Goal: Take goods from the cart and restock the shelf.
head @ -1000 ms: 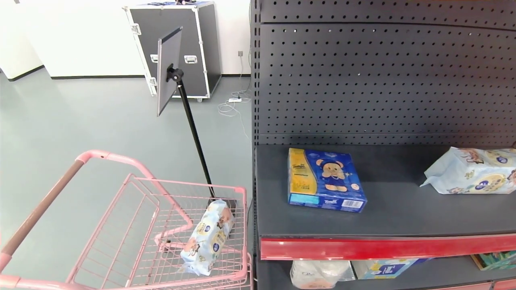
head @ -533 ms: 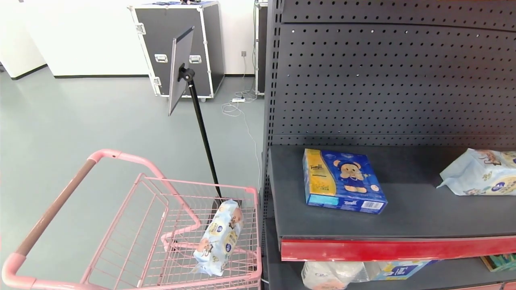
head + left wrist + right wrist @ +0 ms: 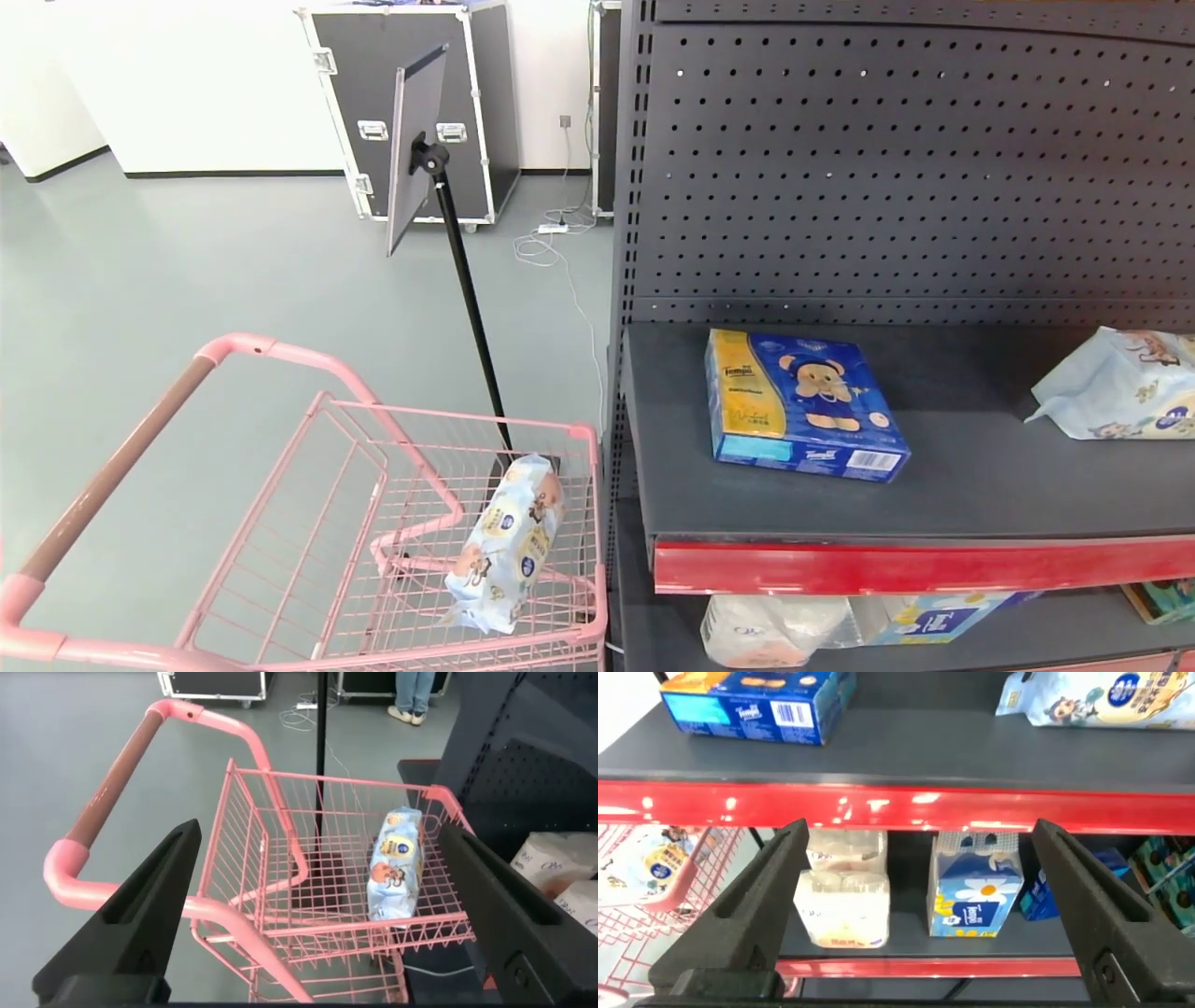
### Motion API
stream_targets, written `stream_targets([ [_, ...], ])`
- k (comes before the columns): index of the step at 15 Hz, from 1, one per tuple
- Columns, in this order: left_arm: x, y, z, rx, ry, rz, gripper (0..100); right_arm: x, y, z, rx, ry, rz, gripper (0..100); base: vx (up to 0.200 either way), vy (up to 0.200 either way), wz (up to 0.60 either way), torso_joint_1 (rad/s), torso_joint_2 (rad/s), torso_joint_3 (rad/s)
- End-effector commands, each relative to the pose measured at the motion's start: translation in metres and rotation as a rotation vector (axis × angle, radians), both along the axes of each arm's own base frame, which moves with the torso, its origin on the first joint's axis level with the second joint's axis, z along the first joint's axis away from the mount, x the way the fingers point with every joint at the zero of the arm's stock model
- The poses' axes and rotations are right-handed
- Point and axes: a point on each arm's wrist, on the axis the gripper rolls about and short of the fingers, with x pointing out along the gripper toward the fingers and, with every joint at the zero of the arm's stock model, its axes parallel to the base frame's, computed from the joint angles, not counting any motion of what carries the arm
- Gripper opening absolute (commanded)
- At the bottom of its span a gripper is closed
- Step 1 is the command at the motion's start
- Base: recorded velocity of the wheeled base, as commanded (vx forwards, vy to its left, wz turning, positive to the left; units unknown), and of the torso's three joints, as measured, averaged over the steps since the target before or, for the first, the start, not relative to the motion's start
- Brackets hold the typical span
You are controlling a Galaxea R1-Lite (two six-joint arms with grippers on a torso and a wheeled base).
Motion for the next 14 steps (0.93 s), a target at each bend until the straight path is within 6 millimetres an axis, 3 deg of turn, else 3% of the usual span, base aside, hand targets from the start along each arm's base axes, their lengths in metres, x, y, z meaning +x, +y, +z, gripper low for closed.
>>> stream_targets([
  [1, 0.0, 0.0, 0.0, 0.0, 0.0, 0.0, 100, 0.0, 0.0, 0.0, 0.0, 0.0, -0.001, 100, 0.0, 0.0, 0.0, -0.154, 0.36, 0.203],
  [14, 0.0004, 0.0, 0.0, 0.002, 0.007, -0.002, 100, 0.0, -0.0001, 0.0, -0.001, 0.0, -0.005, 100, 0.0, 0.0, 0.0, -0.143, 0.36, 0.22],
])
